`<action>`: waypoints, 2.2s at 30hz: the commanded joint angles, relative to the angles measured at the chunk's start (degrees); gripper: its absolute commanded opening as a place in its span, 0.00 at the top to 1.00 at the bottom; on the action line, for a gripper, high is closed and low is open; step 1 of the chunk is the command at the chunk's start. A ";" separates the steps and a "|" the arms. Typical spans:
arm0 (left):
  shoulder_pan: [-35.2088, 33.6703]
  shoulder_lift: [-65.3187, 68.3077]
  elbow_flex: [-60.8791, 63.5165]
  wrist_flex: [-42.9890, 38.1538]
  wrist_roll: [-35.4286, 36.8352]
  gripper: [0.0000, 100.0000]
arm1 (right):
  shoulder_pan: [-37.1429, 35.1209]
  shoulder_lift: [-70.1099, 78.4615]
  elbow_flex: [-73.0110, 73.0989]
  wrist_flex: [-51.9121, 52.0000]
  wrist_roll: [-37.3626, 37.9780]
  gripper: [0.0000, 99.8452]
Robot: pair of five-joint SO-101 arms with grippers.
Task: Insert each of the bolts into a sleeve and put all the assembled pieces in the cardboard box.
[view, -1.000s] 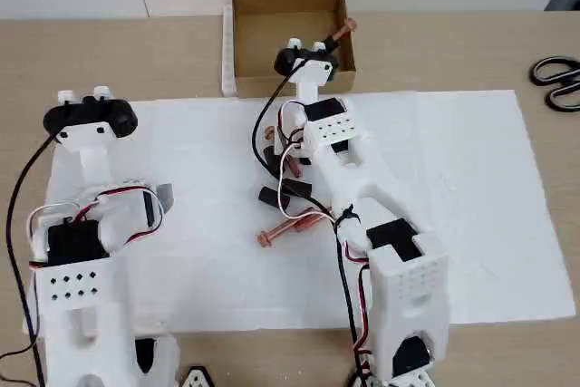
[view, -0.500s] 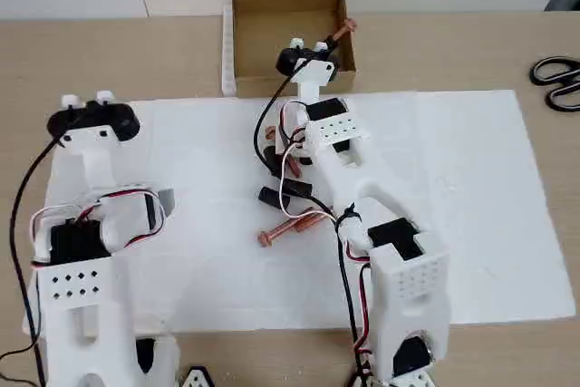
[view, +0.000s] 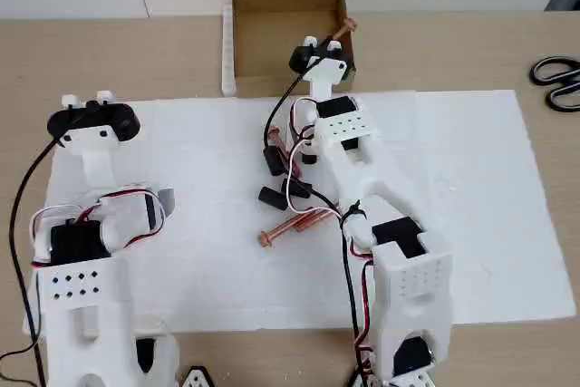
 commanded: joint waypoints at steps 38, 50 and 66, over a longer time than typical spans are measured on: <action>0.18 -1.14 -0.04 -0.09 -0.26 0.77 | 18.42 -12.79 2.46 21.93 13.45 0.96; 0.18 -1.14 -0.04 -0.18 -0.26 0.77 | 18.86 -12.26 2.64 23.69 13.63 0.89; 0.18 -1.14 -0.04 -0.09 -0.26 0.77 | 18.86 -12.00 3.96 22.73 13.54 0.88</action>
